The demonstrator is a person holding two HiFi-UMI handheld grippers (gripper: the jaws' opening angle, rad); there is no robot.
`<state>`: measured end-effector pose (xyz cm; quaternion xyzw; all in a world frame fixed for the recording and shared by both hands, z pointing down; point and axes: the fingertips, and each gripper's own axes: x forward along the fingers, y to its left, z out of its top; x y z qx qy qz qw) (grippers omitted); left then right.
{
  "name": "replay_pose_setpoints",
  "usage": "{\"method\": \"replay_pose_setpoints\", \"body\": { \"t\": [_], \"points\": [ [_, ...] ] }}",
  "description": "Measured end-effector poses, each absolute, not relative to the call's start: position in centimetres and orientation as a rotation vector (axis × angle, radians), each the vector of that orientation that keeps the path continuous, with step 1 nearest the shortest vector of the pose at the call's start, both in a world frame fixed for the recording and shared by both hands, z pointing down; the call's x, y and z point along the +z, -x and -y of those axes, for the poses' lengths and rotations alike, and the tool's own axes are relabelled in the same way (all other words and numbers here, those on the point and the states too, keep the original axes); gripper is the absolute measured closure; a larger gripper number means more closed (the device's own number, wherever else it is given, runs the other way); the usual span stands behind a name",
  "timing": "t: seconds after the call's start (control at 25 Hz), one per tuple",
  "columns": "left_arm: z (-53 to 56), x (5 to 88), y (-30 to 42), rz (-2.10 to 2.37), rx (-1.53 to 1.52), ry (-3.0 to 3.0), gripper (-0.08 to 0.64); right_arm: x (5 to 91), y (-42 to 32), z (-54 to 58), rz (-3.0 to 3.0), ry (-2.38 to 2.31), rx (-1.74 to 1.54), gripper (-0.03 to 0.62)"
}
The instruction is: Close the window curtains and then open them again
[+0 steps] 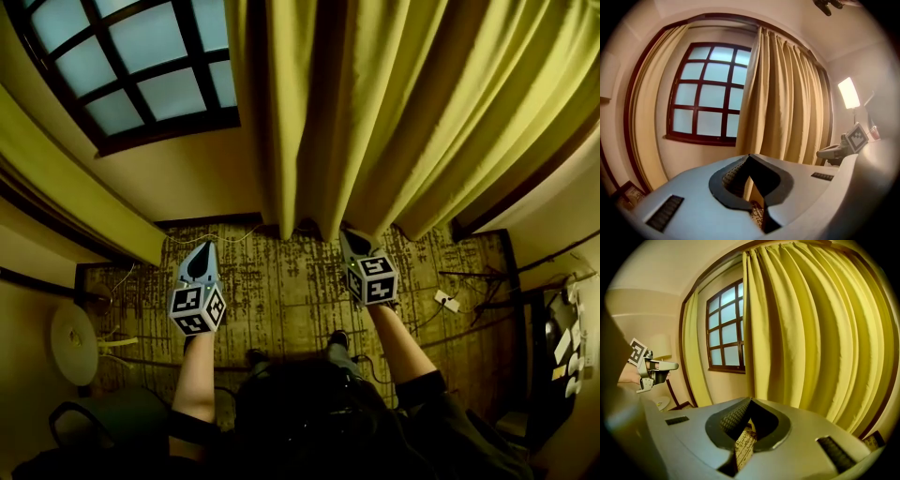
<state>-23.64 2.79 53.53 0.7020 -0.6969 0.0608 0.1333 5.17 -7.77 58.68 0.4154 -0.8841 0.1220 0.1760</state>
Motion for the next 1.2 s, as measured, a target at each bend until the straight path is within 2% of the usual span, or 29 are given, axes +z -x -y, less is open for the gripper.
{"method": "replay_pose_setpoints", "body": {
  "t": [0.4, 0.92, 1.2],
  "points": [
    [-2.8, 54.1, 29.3, 2.047, 0.156, -2.009, 0.560, 58.9, 3.2, 7.4, 2.559, -1.066, 0.345, 0.591],
    [-7.5, 51.9, 45.7, 2.147, 0.132, -1.942, 0.560, 56.3, 29.1, -0.6, 2.709, -0.664, 0.257, 0.591],
    [-9.8, 50.8, 52.2, 2.243, 0.060, -1.827, 0.560, 54.2, 38.5, -3.7, 2.745, -0.416, 0.176, 0.591]
  ]
}}
